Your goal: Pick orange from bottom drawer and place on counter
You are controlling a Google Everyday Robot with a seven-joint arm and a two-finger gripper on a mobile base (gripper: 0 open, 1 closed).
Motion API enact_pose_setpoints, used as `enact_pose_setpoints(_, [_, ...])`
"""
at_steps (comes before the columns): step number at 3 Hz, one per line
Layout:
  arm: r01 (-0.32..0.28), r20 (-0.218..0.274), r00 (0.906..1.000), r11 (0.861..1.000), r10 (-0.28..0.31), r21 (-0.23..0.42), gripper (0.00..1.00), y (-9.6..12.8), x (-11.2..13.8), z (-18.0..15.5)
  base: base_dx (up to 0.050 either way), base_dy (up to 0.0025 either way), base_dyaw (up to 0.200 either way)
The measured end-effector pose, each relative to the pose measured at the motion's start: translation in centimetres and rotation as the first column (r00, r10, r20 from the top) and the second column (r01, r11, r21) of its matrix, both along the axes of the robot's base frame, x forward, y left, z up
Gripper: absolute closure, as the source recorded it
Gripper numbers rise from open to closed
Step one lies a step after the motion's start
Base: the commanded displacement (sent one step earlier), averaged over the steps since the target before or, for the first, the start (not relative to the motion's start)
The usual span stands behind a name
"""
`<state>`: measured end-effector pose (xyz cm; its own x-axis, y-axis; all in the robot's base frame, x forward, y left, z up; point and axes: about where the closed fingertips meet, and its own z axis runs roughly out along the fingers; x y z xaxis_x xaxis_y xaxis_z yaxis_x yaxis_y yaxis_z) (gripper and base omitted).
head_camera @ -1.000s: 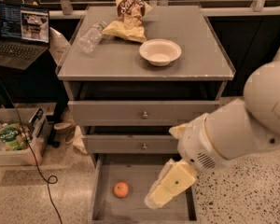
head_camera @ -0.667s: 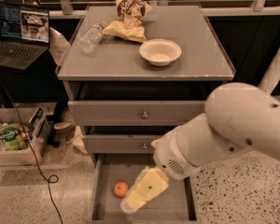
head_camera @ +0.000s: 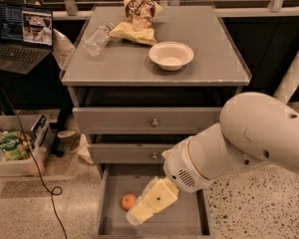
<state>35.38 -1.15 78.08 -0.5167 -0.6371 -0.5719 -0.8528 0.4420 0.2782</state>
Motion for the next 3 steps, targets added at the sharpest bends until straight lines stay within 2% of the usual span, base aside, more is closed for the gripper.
enact_pose_setpoints(1, [0.075, 0.000, 0.9972, 0.997, -0.075, 0.025, 0.00, 0.3, 0.4, -2.9, 0.000, 0.00000, 0.000])
enact_pose_setpoints(2, [0.125, 0.017, 0.9916, 0.982, -0.129, 0.138, 0.00, 0.1, 3.2, -4.6, 0.000, 0.00000, 0.000])
enact_pose_setpoints(3, [-0.016, 0.085, 0.9964, 0.966, -0.006, 0.256, 0.00, 1.0, 6.9, -5.6, 0.000, 0.00000, 0.000])
